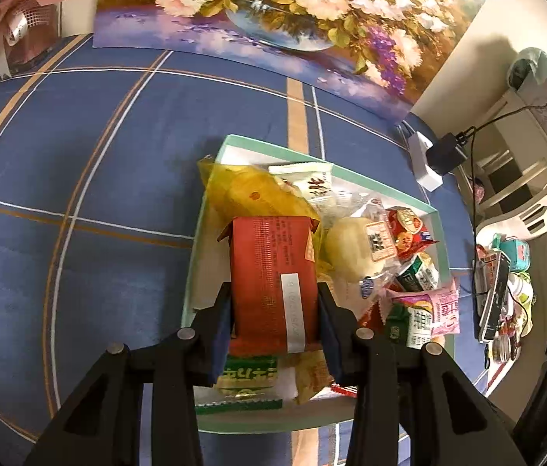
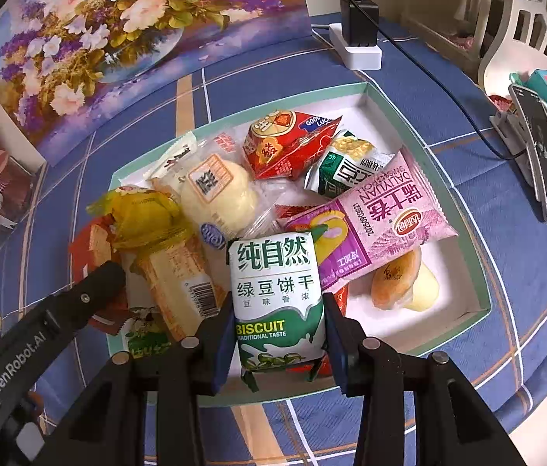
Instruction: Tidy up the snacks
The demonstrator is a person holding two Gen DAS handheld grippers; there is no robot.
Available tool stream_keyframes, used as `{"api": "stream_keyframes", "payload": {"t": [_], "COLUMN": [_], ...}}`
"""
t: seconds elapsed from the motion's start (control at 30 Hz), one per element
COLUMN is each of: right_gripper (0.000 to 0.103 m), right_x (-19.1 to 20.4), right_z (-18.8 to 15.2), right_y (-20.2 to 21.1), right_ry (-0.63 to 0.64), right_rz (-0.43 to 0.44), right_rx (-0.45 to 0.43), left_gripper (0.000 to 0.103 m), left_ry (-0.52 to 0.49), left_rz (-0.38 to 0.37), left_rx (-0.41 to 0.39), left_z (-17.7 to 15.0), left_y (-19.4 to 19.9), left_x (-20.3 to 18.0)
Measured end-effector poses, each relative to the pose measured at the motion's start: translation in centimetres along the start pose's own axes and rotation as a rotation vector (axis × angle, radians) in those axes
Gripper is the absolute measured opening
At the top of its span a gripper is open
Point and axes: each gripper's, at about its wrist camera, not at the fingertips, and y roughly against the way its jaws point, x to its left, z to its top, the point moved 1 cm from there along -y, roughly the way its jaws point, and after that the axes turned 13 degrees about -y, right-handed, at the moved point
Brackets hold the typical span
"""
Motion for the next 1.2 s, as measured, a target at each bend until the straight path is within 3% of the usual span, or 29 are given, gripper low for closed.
{"api": "stream_keyframes", "payload": {"t": [0.43,0.5,0.53,0.77,0.93,1.2], "right_gripper": [0.043,0.044,0.044,0.044,0.059,0.078], "right_x": [-0.5,-0.4,-0.3,-0.4,-0.4,-0.1], "right_z": [0.5,0.5,0.4,0.3,0.3,0.1], "right_y": [0.0,-0.1,-0.1,-0.1,-0.1,0.0], "right_ry": [-0.002,0.0,-0.001,0.002,0.016,0.033], "right_rz": [-0.004,-0.004,-0.003,-0.008,-0.02,-0.018], "right_rx": [-0.002,0.004,0.007,0.011,0.002,-0.017], "left_gripper": [0.043,0.05,0.059,0.068,0.083,0.091], "left_ry": [-0.015,-0.014,-0.014,-0.029,0.011,0.062], "left_rz": [-0.034,-0.034,-0.032,-0.009,0.07,0.302], "left_rx": [0.018,0.019,0.019,-0.013,0.001,0.051], "left_z": [0.6,0.7,0.8,1.3,1.3,0.6], "left_y": [0.0,0.2,0.3,2.1,2.9,3.0], "left_x": [-0.8,-0.8,-0.8,-0.8,0.8,4.7]}}
